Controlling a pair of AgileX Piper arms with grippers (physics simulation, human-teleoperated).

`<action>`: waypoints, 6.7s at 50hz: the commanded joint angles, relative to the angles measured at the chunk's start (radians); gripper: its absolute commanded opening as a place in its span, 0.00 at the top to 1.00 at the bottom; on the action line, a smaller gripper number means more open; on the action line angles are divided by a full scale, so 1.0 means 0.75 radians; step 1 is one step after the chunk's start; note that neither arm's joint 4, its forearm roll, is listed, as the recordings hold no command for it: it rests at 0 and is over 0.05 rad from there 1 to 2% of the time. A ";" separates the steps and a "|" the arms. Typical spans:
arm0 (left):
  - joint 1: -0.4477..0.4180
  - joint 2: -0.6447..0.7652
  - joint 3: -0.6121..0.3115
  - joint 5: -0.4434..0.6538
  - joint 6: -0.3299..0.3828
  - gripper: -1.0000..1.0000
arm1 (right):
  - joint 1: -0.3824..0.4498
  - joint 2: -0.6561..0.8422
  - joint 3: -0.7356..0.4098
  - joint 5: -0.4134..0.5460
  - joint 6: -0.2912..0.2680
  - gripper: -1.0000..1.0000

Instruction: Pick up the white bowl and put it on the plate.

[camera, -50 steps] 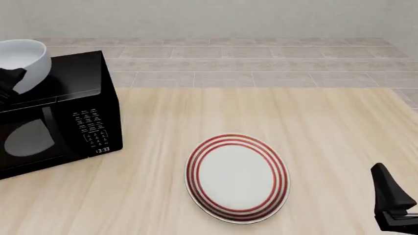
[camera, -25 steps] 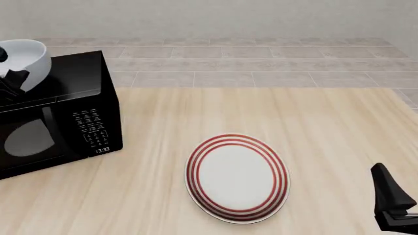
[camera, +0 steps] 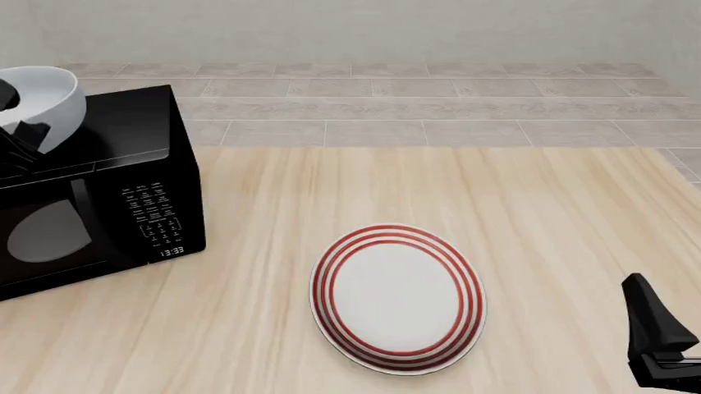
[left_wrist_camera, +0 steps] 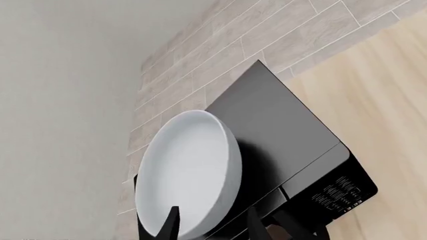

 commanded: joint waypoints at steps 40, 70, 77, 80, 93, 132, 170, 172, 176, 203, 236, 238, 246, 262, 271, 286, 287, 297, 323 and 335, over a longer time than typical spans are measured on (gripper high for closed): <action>0.075 0.193 0.042 -0.176 0.052 0.00 | -0.001 0.004 0.013 -0.015 -0.001 0.00; 0.098 0.293 0.041 -0.247 0.083 0.00 | -0.001 0.003 0.013 -0.015 -0.001 0.00; 0.085 0.287 0.053 -0.241 0.081 0.00 | -0.001 0.003 0.013 -0.015 -0.001 0.00; 0.080 0.280 0.048 -0.235 0.075 1.00 | -0.001 0.004 0.013 -0.015 -0.002 0.00; 0.061 0.249 0.060 -0.210 0.077 1.00 | 0.001 0.033 0.033 -0.065 -0.002 0.00; -0.076 -0.097 -0.070 0.196 -0.013 1.00 | 0.001 0.046 0.028 -0.073 -0.002 0.00; -0.568 -0.354 -0.269 0.535 -0.382 1.00 | 0.001 0.032 0.025 -0.057 -0.002 0.00; -0.616 -0.362 -0.284 0.548 -0.412 1.00 | 0.001 0.032 0.025 -0.056 -0.002 0.00; -0.705 -0.371 -0.353 0.612 -0.462 1.00 | 0.001 0.032 0.025 -0.057 -0.002 0.00; -0.953 -0.301 -0.299 0.464 -0.510 1.00 | 0.001 0.032 0.025 -0.056 -0.002 0.00; -1.219 -0.187 -0.170 0.319 -0.482 1.00 | 0.001 0.032 0.025 -0.056 -0.002 0.00; -1.224 -0.181 -0.166 0.310 -0.480 1.00 | 0.001 0.032 0.025 -0.057 -0.002 0.00; -1.279 -0.146 -0.141 0.271 -0.488 1.00 | 0.001 0.031 0.025 -0.056 -0.002 0.00; -1.367 -0.095 -0.116 0.227 -0.481 1.00 | 0.001 0.032 0.025 -0.057 -0.002 0.00; -1.419 -0.068 -0.081 0.195 -0.475 1.00 | 0.001 0.032 0.025 -0.056 -0.002 0.00; -1.520 -0.044 -0.045 0.164 -0.509 1.00 | 0.001 0.032 0.025 -0.057 -0.002 0.00; -1.530 -0.040 -0.037 0.157 -0.504 1.00 | 0.001 0.031 0.025 -0.056 -0.002 0.00; -1.587 -0.026 -0.005 0.127 -0.491 1.00 | 0.001 0.032 0.025 -0.056 -0.002 0.00; -1.695 0.034 0.027 0.027 -0.562 1.00 | 0.001 0.032 0.025 -0.057 -0.002 0.00; -1.727 0.069 0.042 0.013 -0.565 1.00 | 0.001 0.033 0.025 -0.057 -0.001 0.00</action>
